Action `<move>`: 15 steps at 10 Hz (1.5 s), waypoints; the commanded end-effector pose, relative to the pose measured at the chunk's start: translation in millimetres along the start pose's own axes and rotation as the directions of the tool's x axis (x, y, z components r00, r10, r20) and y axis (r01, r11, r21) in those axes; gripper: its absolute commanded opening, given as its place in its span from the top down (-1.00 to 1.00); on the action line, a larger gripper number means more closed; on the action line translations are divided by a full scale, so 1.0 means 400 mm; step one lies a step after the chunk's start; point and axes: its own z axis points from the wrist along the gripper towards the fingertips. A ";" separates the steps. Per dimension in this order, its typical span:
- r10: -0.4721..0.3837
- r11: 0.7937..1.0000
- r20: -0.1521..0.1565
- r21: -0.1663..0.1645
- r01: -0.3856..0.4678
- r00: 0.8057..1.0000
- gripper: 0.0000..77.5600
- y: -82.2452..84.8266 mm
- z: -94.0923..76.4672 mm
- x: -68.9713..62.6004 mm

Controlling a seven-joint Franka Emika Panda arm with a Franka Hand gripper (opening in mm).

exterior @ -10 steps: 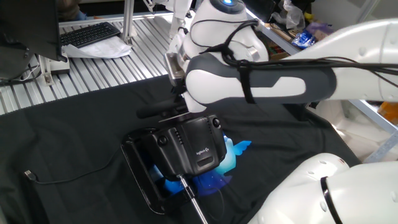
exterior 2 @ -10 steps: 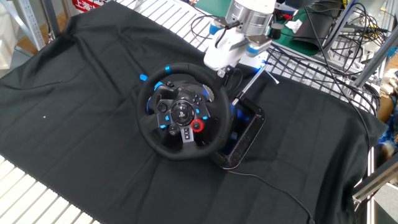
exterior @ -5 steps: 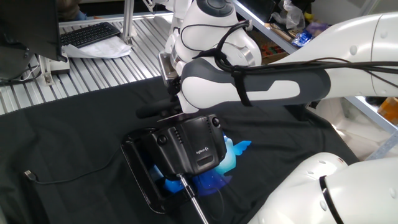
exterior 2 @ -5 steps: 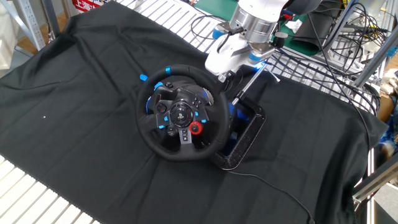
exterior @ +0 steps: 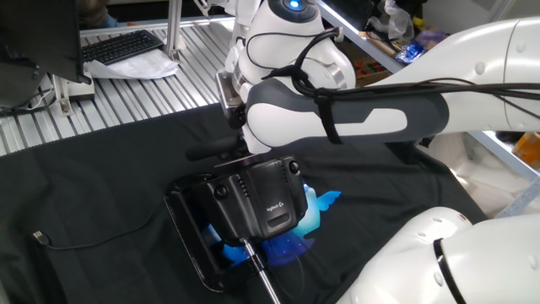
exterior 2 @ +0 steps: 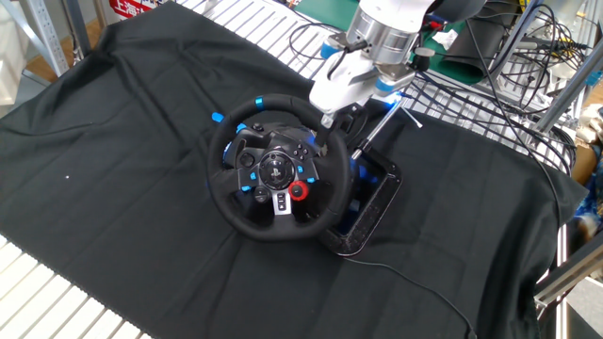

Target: Rotate the steering wheel 90 degrees counterclockwise

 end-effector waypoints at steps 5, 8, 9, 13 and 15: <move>0.006 1.000 0.016 0.000 -0.006 1.000 -1.00 -0.001 0.010 0.002; -0.018 1.000 0.061 -0.013 0.019 0.998 -1.00 -0.049 0.051 0.036; -0.025 1.000 0.064 -0.015 0.026 0.998 -1.00 -0.053 0.055 0.036; -0.017 0.999 0.059 -0.043 0.020 0.998 -1.00 -0.060 0.070 0.040; -0.017 0.998 0.060 -0.059 0.021 0.998 -1.00 -0.071 0.081 0.040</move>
